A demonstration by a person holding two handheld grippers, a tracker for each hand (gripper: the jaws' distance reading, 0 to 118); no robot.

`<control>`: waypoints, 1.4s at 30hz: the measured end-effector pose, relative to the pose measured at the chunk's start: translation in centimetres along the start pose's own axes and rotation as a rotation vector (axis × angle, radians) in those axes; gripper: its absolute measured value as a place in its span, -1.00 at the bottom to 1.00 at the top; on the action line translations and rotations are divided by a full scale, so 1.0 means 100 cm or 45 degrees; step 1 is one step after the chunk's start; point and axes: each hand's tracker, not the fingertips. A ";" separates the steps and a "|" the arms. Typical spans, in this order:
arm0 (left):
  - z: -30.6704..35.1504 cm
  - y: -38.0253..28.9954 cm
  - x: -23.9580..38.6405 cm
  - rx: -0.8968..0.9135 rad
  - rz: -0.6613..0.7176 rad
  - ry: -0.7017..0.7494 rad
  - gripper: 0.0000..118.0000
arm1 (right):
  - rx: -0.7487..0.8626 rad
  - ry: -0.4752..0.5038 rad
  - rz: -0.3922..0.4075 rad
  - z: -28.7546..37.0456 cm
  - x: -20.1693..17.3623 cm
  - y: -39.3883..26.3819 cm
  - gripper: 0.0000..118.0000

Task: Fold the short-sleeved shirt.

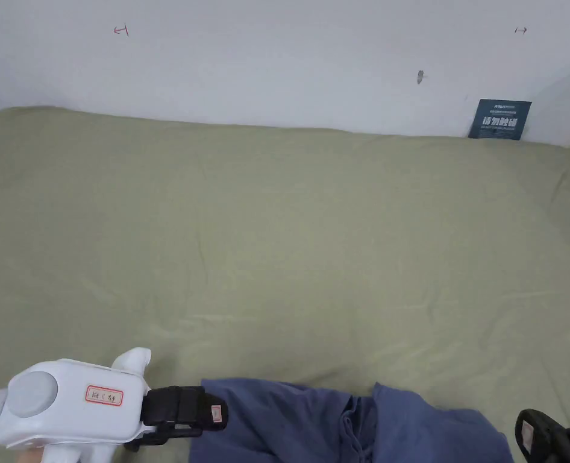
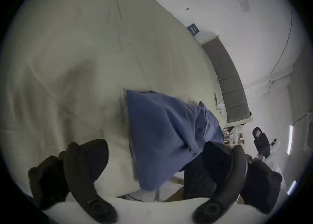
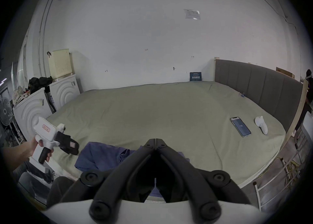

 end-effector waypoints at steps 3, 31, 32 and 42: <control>-0.024 0.007 -0.008 -0.046 0.095 -0.157 0.92 | -0.001 0.000 0.008 -0.001 -0.001 0.000 -1.00; 0.160 -0.014 0.056 0.291 0.022 0.460 -0.76 | 0.097 0.058 0.009 0.005 0.009 0.018 -1.00; 0.157 -0.014 0.070 0.282 -0.011 0.483 -0.76 | 0.107 0.057 0.009 0.007 0.010 0.019 -1.00; 0.047 -0.013 0.182 0.090 -0.277 0.633 -0.76 | 0.164 0.007 -0.032 0.021 0.023 0.021 -1.00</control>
